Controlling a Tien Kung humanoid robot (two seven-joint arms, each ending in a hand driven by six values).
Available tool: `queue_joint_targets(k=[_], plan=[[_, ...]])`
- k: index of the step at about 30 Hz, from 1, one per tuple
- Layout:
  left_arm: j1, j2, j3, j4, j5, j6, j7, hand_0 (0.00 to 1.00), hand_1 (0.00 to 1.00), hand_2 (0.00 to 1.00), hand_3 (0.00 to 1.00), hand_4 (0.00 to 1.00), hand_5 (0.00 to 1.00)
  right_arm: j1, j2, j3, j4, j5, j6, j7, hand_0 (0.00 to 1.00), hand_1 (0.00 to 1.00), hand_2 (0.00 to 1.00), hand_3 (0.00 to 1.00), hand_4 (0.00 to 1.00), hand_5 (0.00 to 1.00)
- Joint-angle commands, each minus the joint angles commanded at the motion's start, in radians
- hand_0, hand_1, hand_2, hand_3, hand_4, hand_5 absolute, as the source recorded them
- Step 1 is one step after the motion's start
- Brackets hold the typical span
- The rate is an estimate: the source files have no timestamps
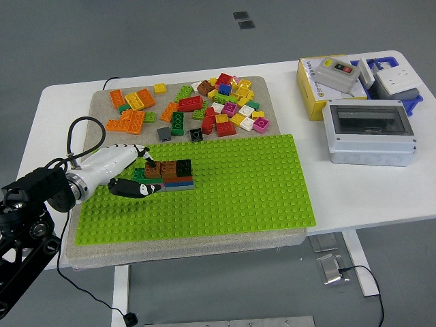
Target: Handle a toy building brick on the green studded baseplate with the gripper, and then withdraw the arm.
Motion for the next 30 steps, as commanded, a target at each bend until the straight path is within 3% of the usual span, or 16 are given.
queue_joint_targets(k=[14, 30], plan=[[-0.009, -0.027, 0.018, 0.032, 0.009, 0.005, -0.003, 0.998, 0.965, 0.938, 0.702, 0.788, 0.505, 0.002, 0.003, -0.004, 0.0, 0.003, 0.002, 0.0, 0.606, 0.483, 0.664, 0.832, 0.691, 0.998], [-0.015, -0.023, 0.005, 0.036, 0.016, 0.009, -0.012, 0.998, 0.965, 0.937, 0.7, 0.788, 0.502, 0.003, 0.001, -0.014, 0.0, 0.011, 0.001, 0.001, 0.606, 0.483, 0.665, 0.832, 0.691, 0.998]])
